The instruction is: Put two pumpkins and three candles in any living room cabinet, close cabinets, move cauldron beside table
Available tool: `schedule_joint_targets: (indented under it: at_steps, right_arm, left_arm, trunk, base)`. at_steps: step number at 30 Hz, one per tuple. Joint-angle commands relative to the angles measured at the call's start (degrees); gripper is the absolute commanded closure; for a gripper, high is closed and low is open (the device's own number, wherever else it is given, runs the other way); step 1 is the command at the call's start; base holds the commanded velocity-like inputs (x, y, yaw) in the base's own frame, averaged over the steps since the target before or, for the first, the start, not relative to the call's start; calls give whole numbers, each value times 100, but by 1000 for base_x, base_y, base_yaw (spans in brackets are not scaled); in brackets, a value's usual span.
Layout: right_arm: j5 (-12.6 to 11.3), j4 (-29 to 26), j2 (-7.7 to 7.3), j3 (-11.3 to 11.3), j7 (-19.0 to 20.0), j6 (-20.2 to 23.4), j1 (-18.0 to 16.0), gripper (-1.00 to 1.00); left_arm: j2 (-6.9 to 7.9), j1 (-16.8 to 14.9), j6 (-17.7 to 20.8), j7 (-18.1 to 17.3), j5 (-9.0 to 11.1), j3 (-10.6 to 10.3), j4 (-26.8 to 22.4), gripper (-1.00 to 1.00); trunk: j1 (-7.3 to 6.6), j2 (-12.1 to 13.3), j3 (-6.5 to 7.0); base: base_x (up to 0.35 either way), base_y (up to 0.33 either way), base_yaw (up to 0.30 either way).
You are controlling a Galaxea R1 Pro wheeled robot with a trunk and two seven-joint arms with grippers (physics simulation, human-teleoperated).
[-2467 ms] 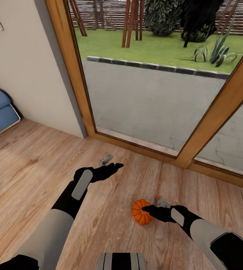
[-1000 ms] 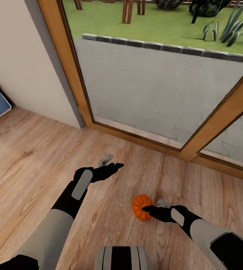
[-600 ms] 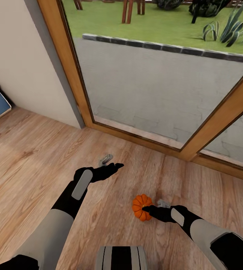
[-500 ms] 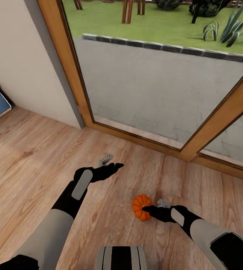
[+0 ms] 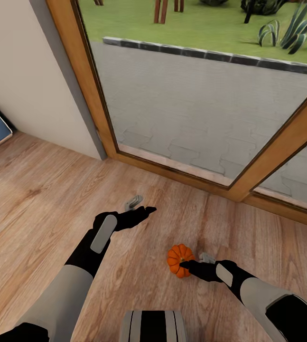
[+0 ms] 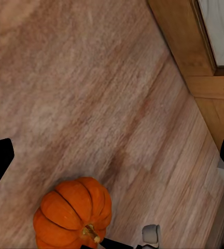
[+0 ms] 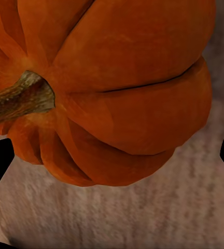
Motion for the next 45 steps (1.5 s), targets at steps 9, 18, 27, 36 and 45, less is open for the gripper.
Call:
schedule_joint_targets:
  at_steps: [9, 18, 27, 36, 45]
  right_arm:
    - [-34, -5, -4, 33, 9, 24, -2, -100]
    - [-34, -5, -4, 32, 9, 24, -2, -100]
    - [-34, -5, -4, 33, 9, 24, -2, -100]
    - [-37, -5, -4, 33, 6, 24, -2, -100]
    - [-36, -5, -4, 32, 1, 24, -2, 100]
  left_arm:
    - [0, -1, 15, 64, 55, -4, -10, -100]
    - [0, -1, 15, 68, 56, -6, -10, -100]
    - [0, -1, 16, 68, 63, -9, -8, -100]
    - [0, -1, 16, 68, 57, -6, -11, -100]
    - [0, -1, 15, 68, 64, -8, -7, -100]
  trunk:
    - [-1, -1, -4]
    - [-1, -1, -4]
    - [9, -7, -92]
    - [15, -9, -136]
    - [15, -9, -136]
  base:
    - [86, 0, 0]
    - [15, 0, 0]
    - [0, 0, 0]
    - [0, 0, 0]
    - [0, 0, 0]
